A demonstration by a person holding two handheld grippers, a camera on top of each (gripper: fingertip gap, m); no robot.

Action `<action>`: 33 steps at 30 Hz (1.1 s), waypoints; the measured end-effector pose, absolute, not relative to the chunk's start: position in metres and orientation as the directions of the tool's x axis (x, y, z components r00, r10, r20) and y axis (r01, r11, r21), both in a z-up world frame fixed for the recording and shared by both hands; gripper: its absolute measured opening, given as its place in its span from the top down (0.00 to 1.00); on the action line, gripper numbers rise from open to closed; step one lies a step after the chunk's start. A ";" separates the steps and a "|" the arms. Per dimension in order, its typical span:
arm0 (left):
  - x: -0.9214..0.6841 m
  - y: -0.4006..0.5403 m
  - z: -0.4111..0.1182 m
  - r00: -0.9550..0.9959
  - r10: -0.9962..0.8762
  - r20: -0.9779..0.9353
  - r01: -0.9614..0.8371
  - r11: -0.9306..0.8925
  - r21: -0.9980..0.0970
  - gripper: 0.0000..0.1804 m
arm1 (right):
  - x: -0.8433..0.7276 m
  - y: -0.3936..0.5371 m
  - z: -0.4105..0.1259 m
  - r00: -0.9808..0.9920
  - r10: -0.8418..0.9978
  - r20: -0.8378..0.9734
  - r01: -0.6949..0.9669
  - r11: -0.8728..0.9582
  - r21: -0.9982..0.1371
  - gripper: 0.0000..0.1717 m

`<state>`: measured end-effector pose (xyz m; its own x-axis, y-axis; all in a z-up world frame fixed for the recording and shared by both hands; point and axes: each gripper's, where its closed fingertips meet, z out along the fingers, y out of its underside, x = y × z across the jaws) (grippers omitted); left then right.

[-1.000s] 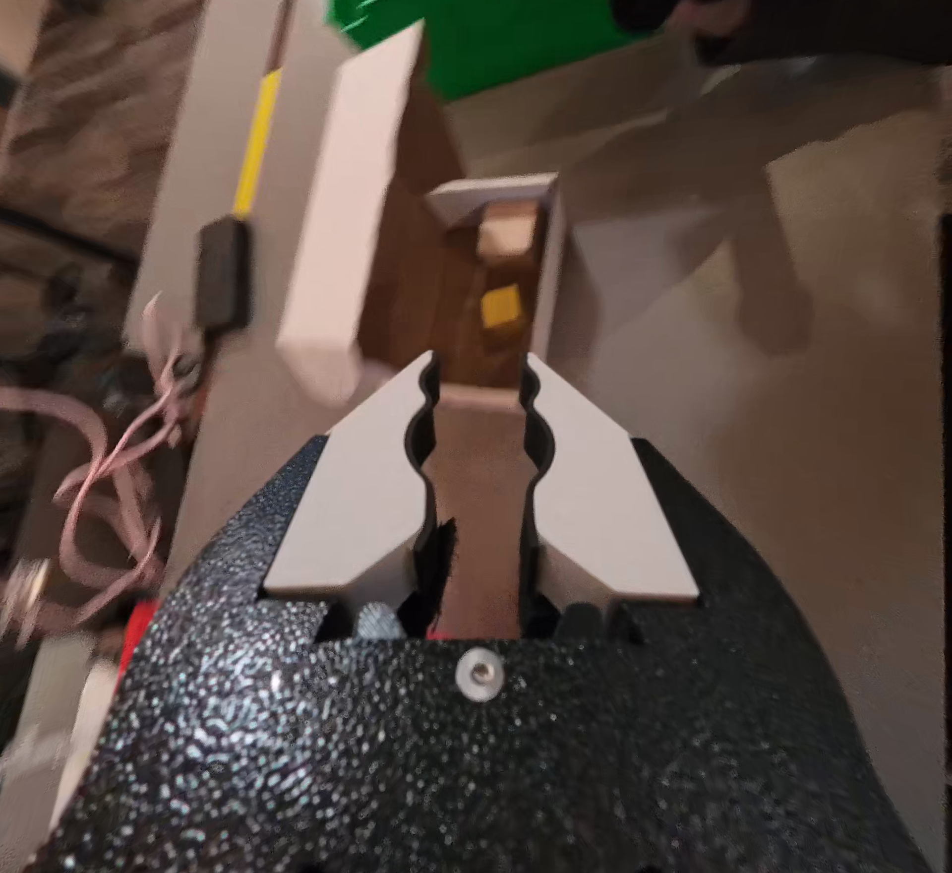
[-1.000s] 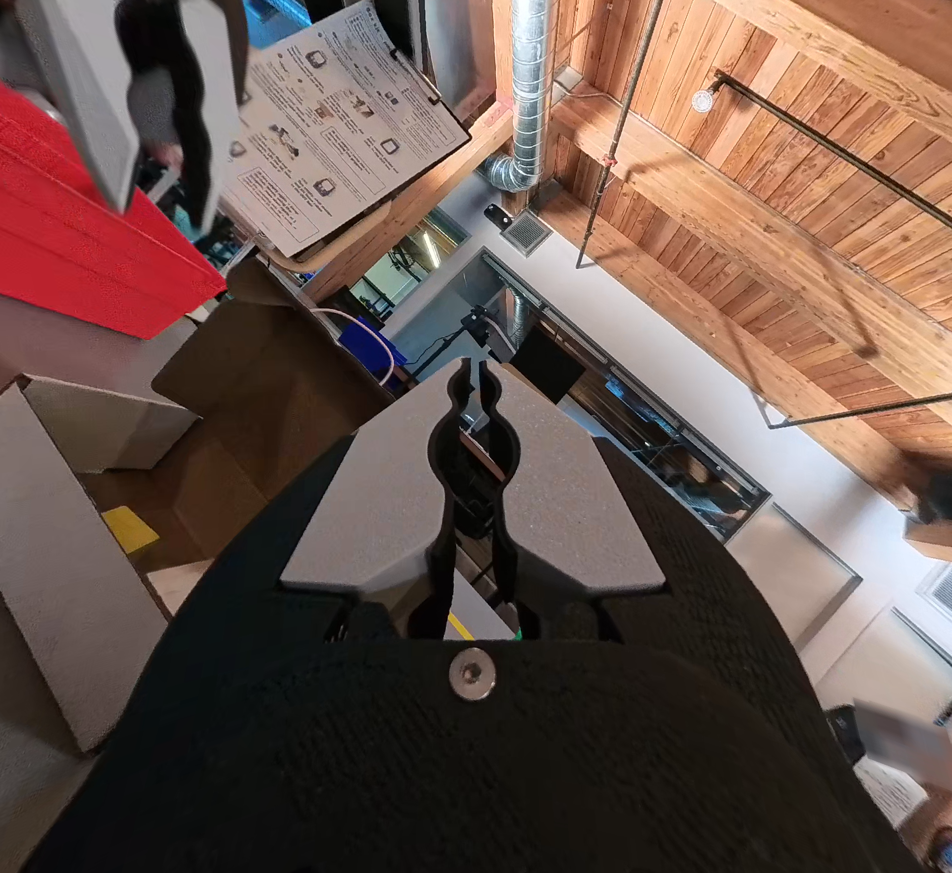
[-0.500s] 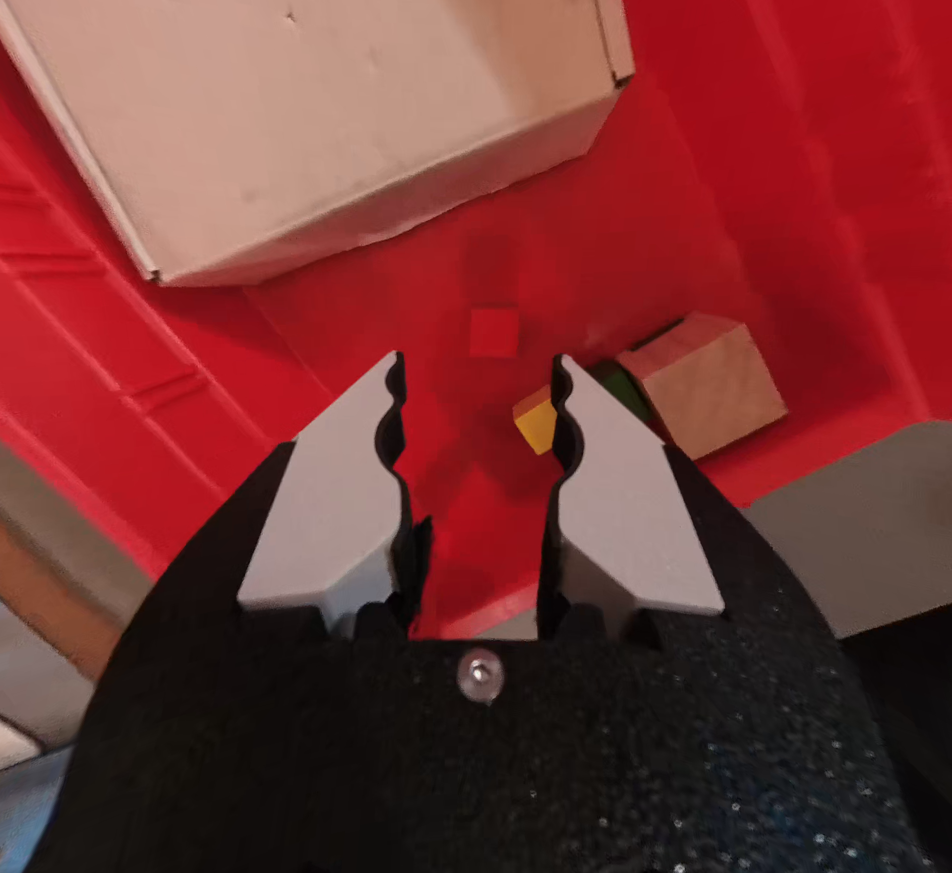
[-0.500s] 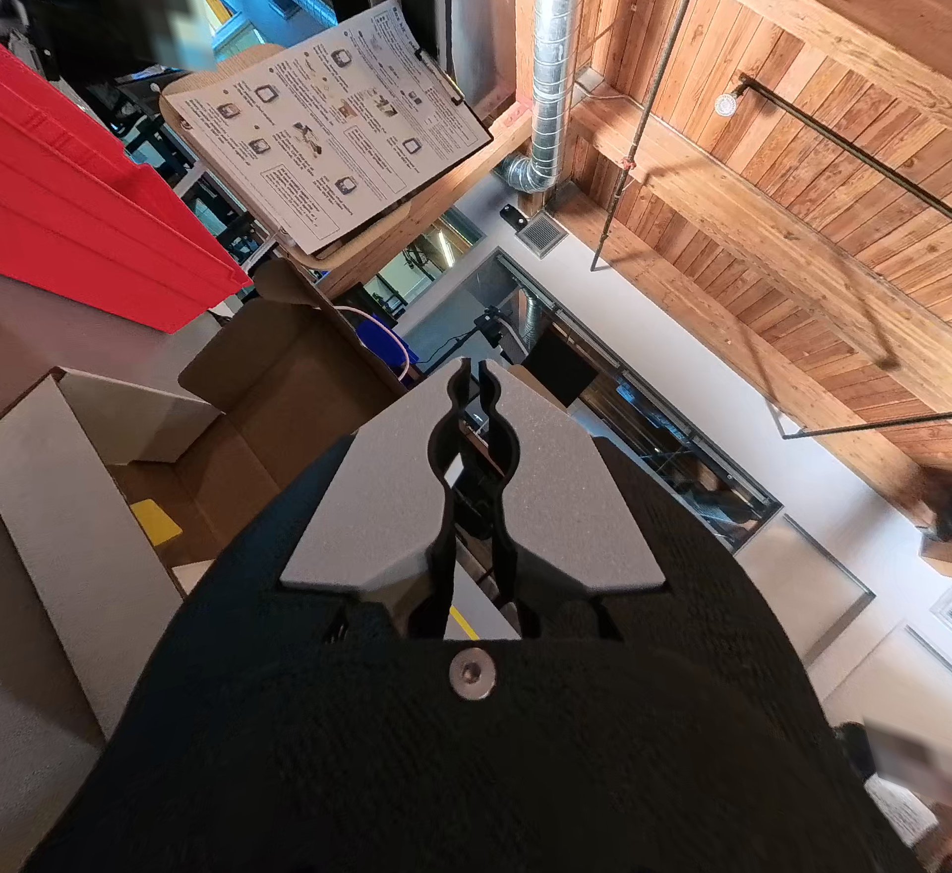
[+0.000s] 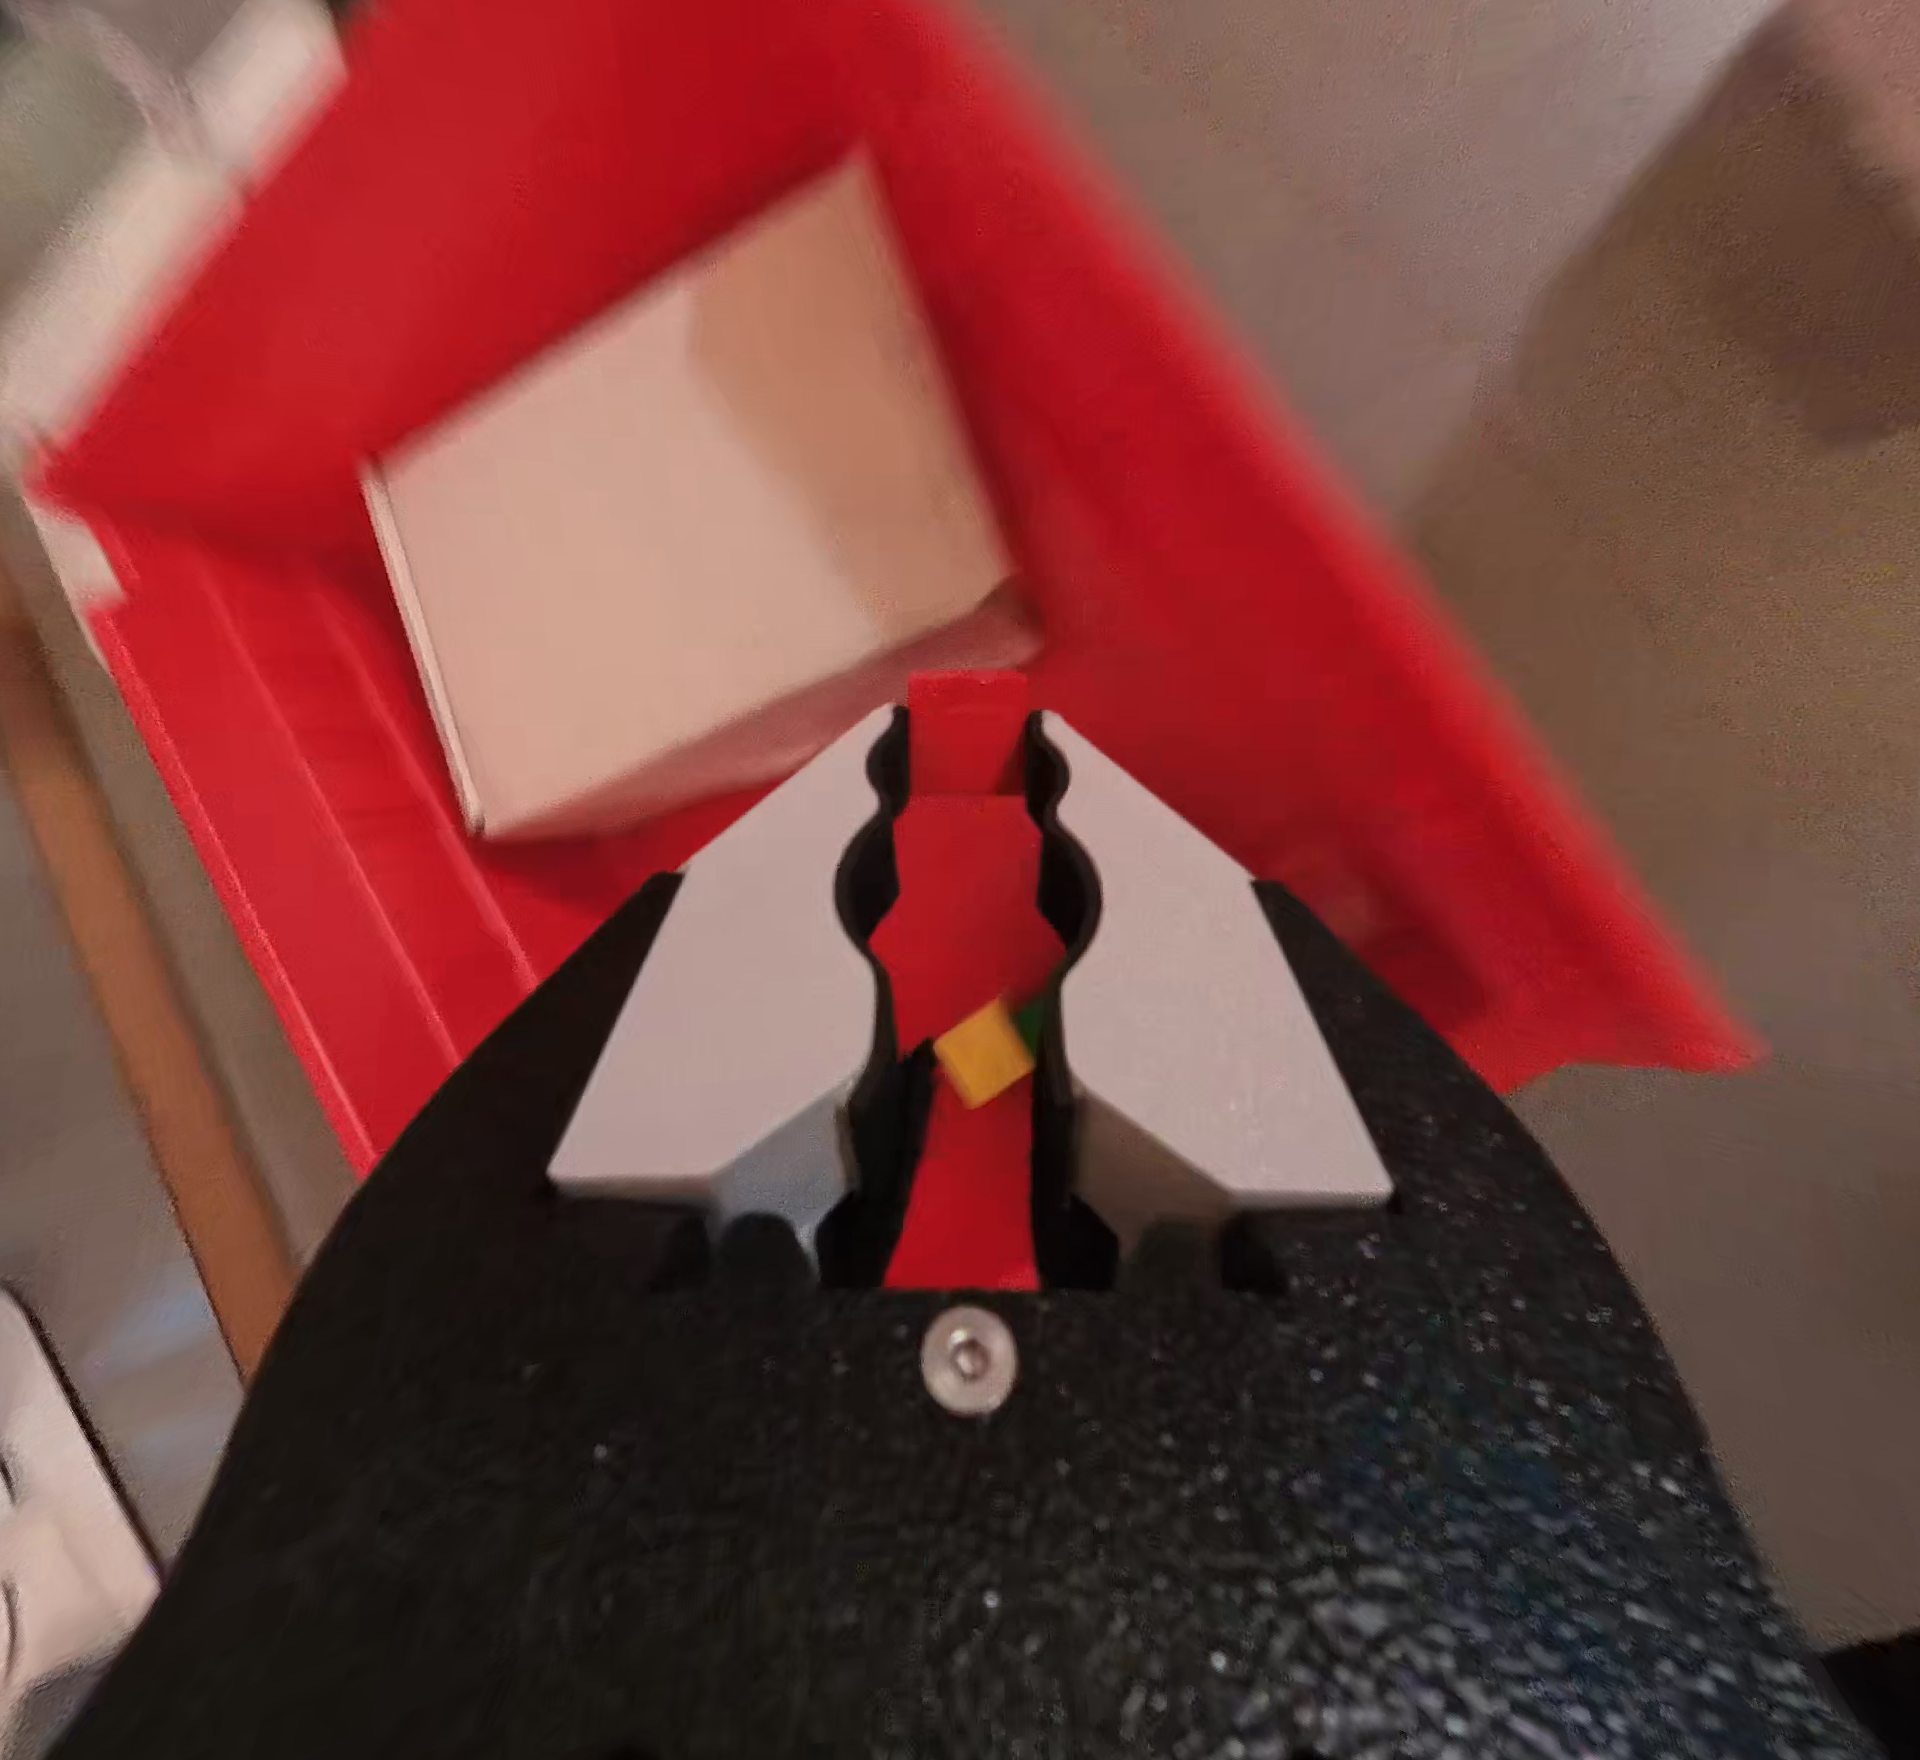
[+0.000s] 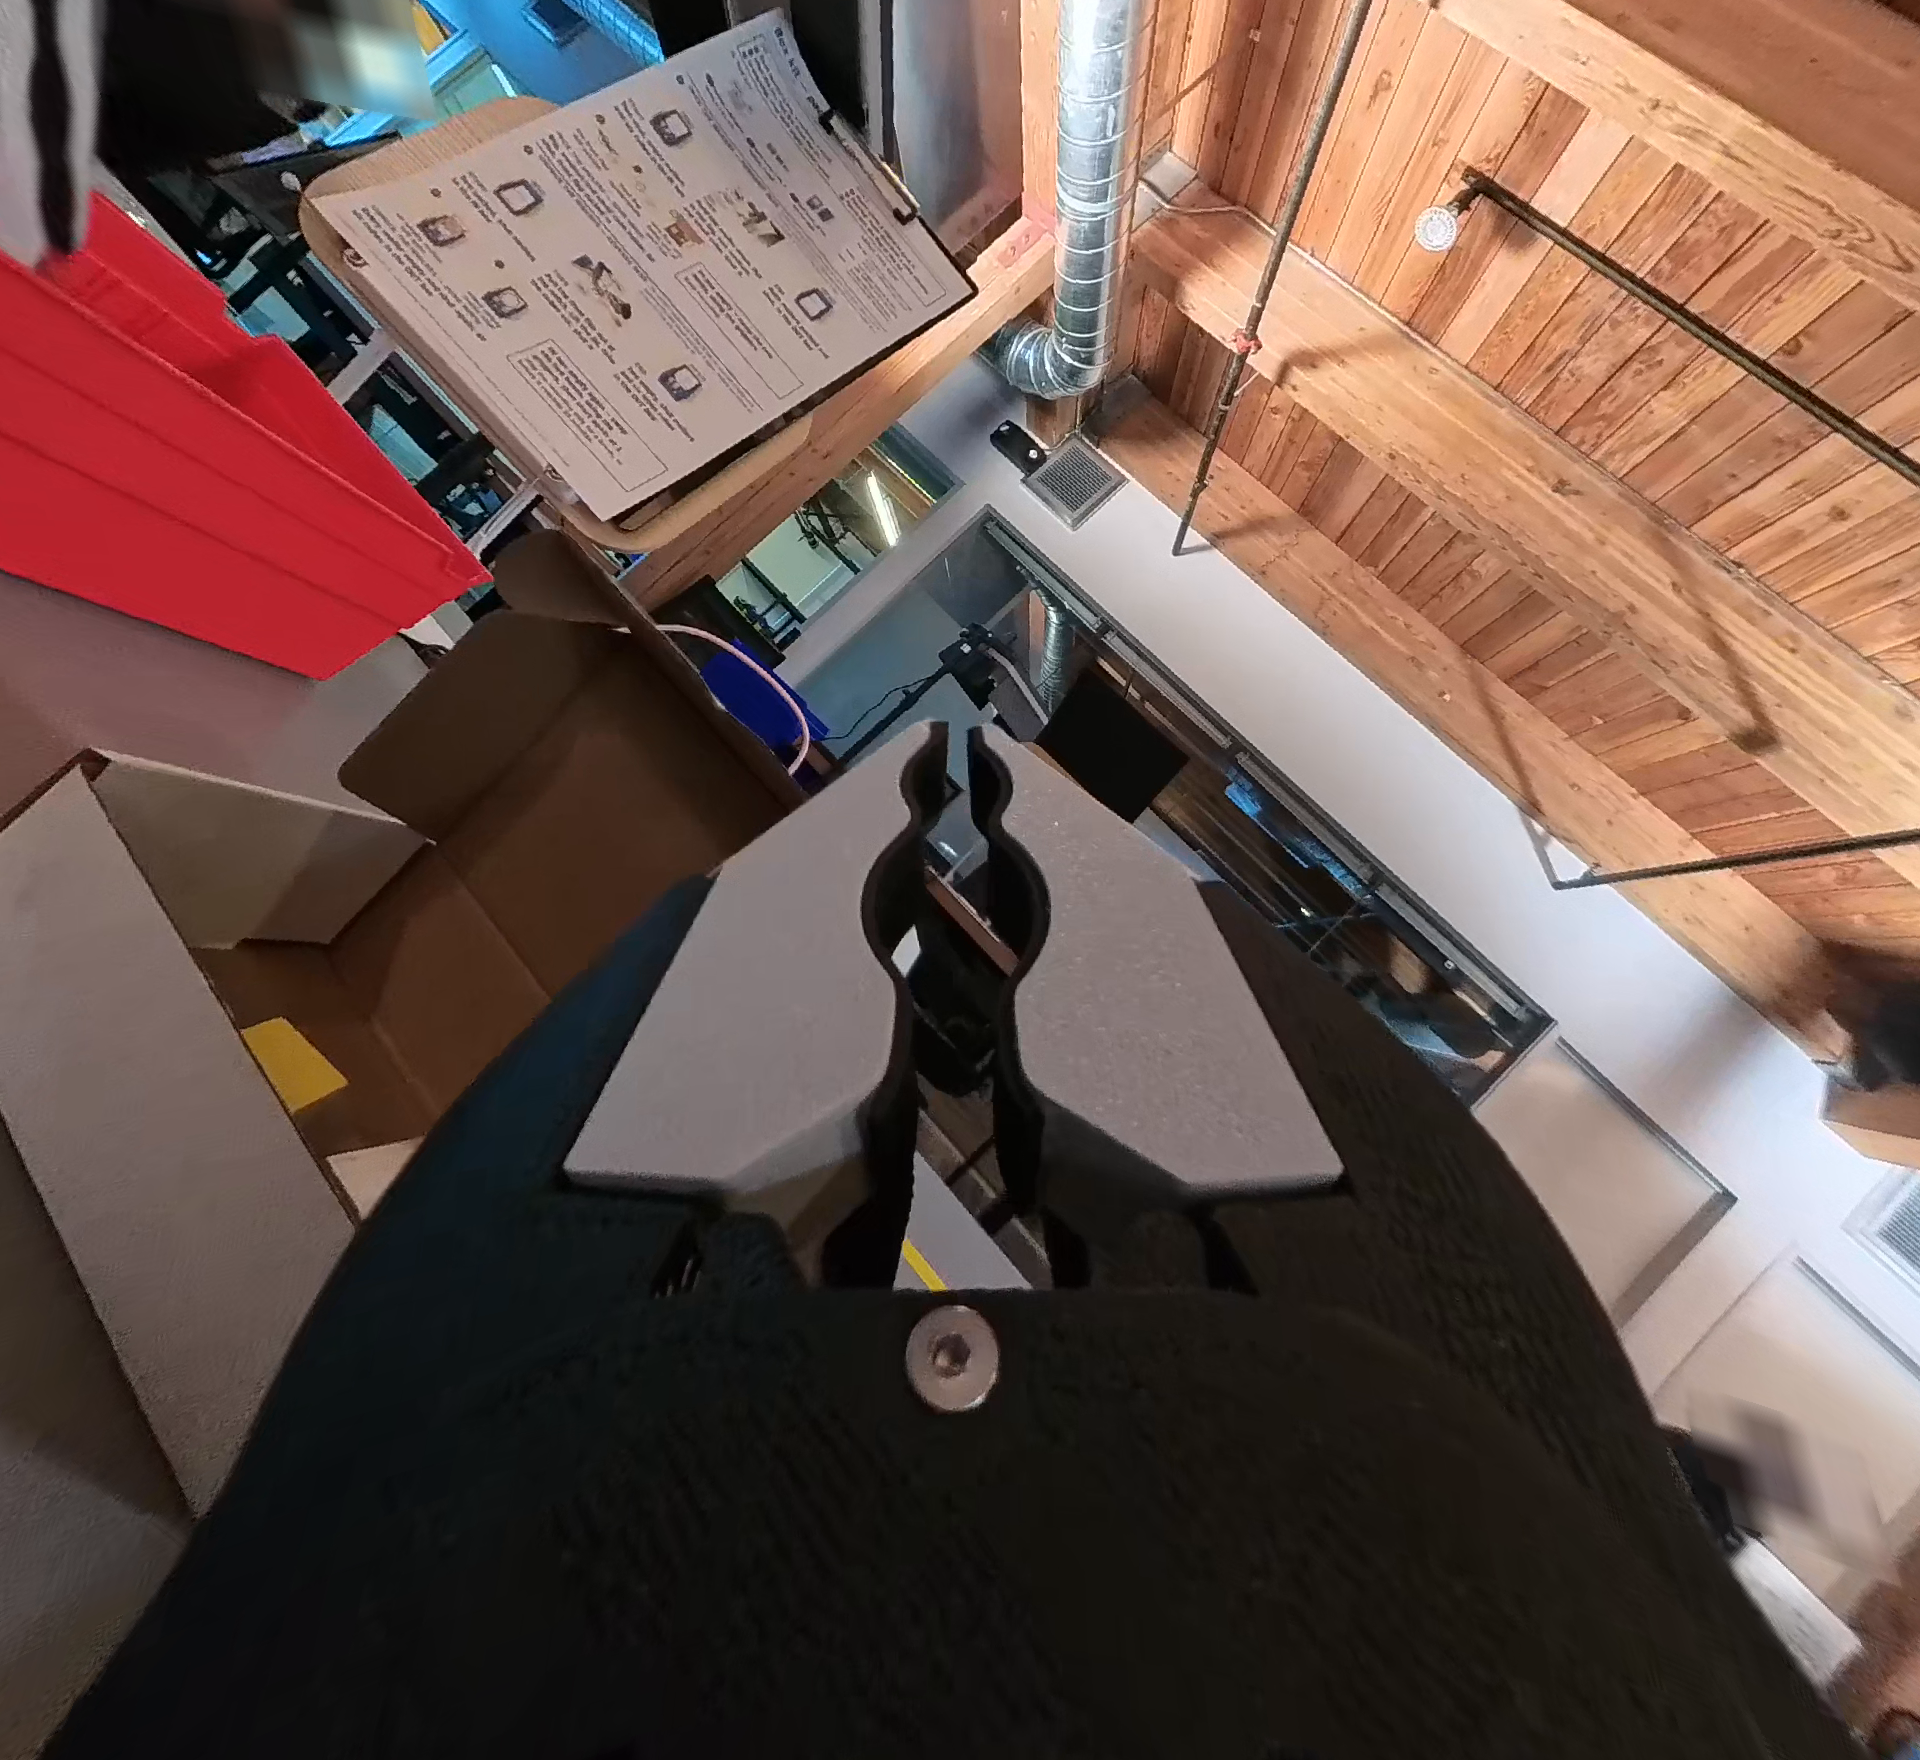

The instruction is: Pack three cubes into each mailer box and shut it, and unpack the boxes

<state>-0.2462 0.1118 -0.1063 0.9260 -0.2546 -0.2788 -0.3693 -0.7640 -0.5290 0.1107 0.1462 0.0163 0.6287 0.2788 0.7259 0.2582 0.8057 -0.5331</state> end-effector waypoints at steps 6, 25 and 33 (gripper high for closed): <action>-0.098 0.121 -0.057 0.765 -0.472 -0.439 -0.636 -0.442 -0.633 0.89 | 0.117 0.151 0.018 0.646 0.270 0.715 0.266 0.797 -0.541 0.99; 0.009 0.162 -0.136 0.621 -0.685 -0.381 -0.753 -0.385 -0.534 0.80 | 0.118 0.155 0.016 0.647 0.274 0.711 0.279 0.783 -0.555 0.98; -0.015 0.134 -0.075 0.716 -0.539 -0.443 -0.661 -0.319 -0.679 0.88 | 0.128 0.168 0.017 0.675 0.242 0.697 0.329 0.747 -0.578 0.94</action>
